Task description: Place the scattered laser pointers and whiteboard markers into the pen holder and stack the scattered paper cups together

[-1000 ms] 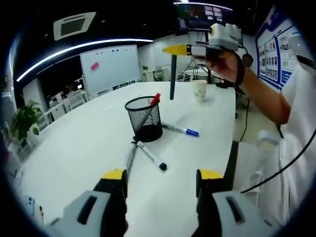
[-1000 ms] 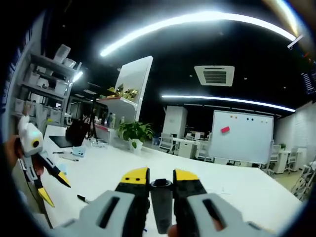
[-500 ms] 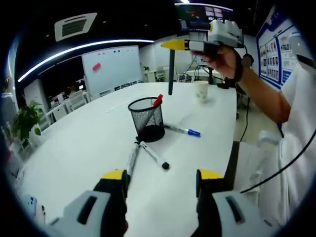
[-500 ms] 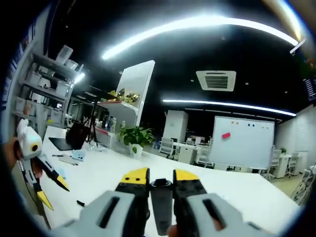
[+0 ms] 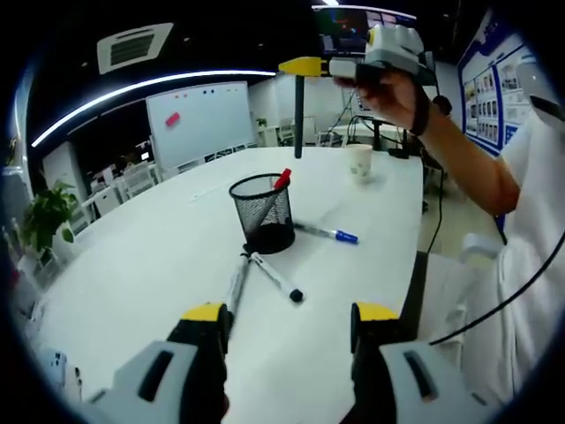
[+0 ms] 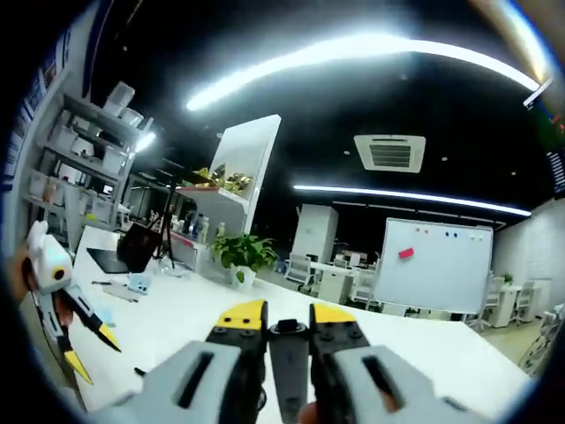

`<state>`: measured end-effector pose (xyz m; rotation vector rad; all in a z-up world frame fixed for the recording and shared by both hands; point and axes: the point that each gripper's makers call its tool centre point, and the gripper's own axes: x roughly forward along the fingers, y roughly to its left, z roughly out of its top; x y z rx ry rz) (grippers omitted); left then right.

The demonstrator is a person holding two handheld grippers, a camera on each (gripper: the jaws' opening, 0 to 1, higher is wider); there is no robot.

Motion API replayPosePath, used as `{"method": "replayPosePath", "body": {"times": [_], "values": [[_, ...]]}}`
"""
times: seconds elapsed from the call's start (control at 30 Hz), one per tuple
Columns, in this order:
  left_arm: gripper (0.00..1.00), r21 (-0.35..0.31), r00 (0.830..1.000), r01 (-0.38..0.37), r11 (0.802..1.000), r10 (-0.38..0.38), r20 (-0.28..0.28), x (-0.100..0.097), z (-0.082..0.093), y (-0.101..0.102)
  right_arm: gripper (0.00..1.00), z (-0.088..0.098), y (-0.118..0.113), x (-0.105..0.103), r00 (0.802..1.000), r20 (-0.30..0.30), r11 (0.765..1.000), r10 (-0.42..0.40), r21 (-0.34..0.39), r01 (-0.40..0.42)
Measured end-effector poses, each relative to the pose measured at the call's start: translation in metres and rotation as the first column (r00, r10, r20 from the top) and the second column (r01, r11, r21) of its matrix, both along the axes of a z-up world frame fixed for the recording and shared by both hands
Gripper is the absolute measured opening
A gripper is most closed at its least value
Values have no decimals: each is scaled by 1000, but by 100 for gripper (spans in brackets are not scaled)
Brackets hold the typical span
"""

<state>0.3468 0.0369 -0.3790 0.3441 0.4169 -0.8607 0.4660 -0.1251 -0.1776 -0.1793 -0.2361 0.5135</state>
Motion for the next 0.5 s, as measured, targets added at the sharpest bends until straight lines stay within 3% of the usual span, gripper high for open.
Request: {"method": "replayPosePath", "body": {"times": [0.5], "values": [[57,-8,1000,-11,1000,11,-4,1,-2,3,18,3,7,6,1000,4,1000,7,-11,-7]]}}
